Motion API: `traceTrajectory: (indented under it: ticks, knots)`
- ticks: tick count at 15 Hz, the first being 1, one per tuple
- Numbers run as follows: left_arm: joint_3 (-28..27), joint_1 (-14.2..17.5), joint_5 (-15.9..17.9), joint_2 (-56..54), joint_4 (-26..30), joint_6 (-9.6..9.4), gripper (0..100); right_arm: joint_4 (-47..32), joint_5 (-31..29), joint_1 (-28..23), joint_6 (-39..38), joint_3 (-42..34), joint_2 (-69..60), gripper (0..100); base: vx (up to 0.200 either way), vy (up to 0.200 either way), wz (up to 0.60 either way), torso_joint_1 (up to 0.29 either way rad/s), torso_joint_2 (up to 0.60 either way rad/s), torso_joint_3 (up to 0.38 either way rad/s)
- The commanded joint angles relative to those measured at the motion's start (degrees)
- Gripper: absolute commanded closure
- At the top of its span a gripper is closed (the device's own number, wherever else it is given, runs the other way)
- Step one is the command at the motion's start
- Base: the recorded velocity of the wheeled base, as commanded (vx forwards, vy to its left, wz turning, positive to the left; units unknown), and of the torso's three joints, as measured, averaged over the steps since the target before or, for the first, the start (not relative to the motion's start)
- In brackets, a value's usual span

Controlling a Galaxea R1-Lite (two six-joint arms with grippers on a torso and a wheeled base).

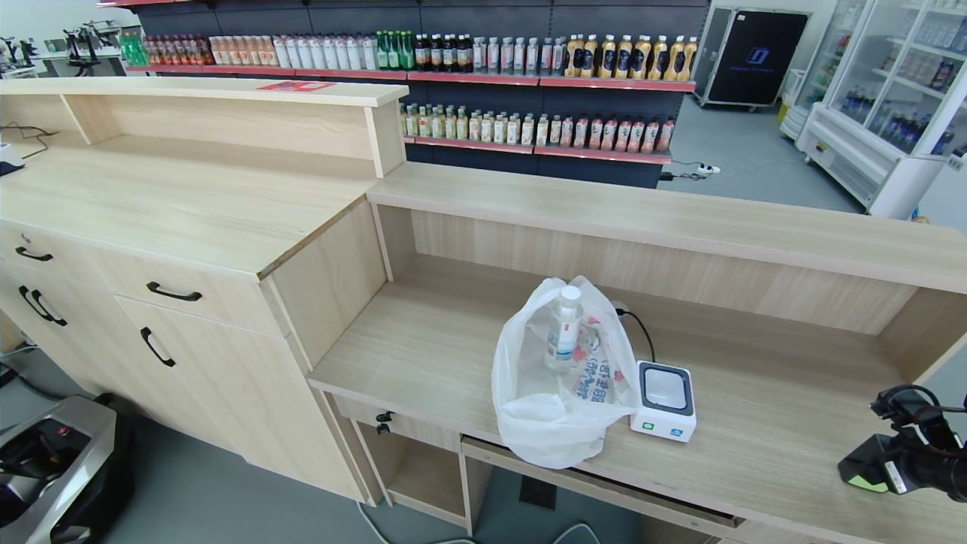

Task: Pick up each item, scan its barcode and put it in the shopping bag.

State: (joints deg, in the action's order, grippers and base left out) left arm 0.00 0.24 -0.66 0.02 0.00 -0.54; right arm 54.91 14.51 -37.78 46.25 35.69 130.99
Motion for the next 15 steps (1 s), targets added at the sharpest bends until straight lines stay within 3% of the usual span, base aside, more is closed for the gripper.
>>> traceTrajectory:
  ticks: [1,15]
  knots:
    - [0.0,0.0,0.0,0.0,0.0,0.01,100,0.1,0.2,0.2,0.1,-0.8,0.1,0,0.000,0.000,0.00,0.000,0.00,0.000]
    - [0.0,0.0,0.0,0.0,0.0,0.01,100,0.0,1.0,-0.2,5.1,-1.2,0.6,0,0.000,0.000,0.00,0.000,0.00,0.000]
